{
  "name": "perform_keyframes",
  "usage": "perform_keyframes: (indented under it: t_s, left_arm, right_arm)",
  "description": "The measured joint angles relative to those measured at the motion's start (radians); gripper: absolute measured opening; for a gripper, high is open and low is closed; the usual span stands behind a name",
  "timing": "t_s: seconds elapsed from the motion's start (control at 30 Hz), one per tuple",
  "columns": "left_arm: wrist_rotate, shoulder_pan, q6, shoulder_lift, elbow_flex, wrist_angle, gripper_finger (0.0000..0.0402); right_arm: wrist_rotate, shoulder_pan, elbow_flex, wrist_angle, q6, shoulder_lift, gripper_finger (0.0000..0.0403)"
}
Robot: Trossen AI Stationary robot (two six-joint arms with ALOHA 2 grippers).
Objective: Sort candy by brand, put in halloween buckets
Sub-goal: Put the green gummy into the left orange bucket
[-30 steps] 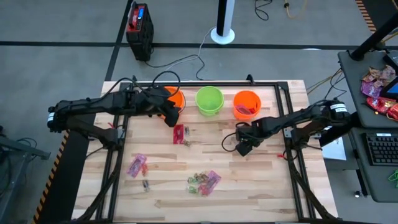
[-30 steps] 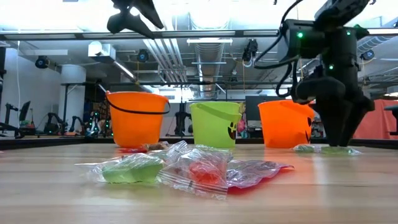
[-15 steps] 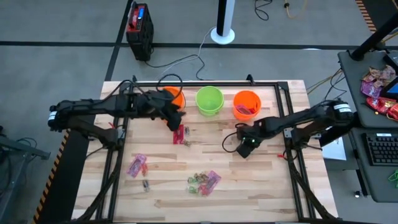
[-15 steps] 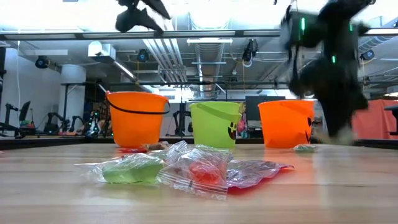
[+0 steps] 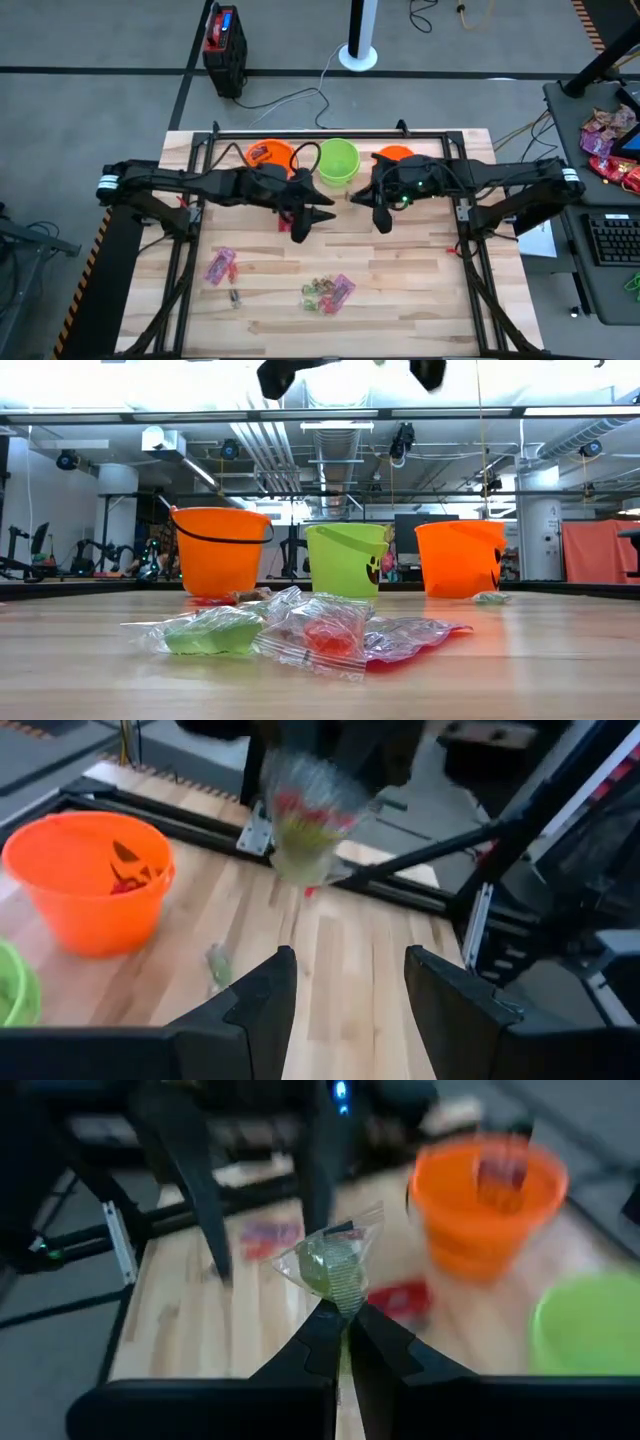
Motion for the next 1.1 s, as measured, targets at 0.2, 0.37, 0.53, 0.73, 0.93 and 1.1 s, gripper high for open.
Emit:
perform_keyframes:
  t_s: [0.2,0.37,0.53,0.73,0.93,1.1]
  left_arm:
    - [-0.026,0.001,-0.007,0.017,0.000,0.115,0.0171]
    - [-0.101,0.000,-0.053,0.015,0.002,0.147,0.0171]
    - [-0.208,0.001,-0.111,0.015,0.011,0.102,0.0162]
    - [-0.239,0.002,-0.114,0.014,0.011,0.140,0.0127]
    - [-0.238,0.001,-0.093,0.013,0.011,0.127,0.0026]
    - [-0.248,0.001,-0.087,0.012,0.016,0.113,0.0010]
  right_arm:
    - [0.029,0.006,0.080,-0.015,-0.079,0.057,0.0011]
    - [0.039,0.006,0.102,-0.016,-0.097,0.090,0.0011]
    - [0.029,0.007,0.106,-0.017,-0.102,0.103,0.0011]
    - [0.025,0.010,0.106,-0.017,-0.123,0.106,0.0011]
    - [0.029,0.010,0.106,-0.016,-0.121,0.118,0.0011]
    - [0.032,0.010,0.105,-0.014,-0.065,0.119,0.0026]
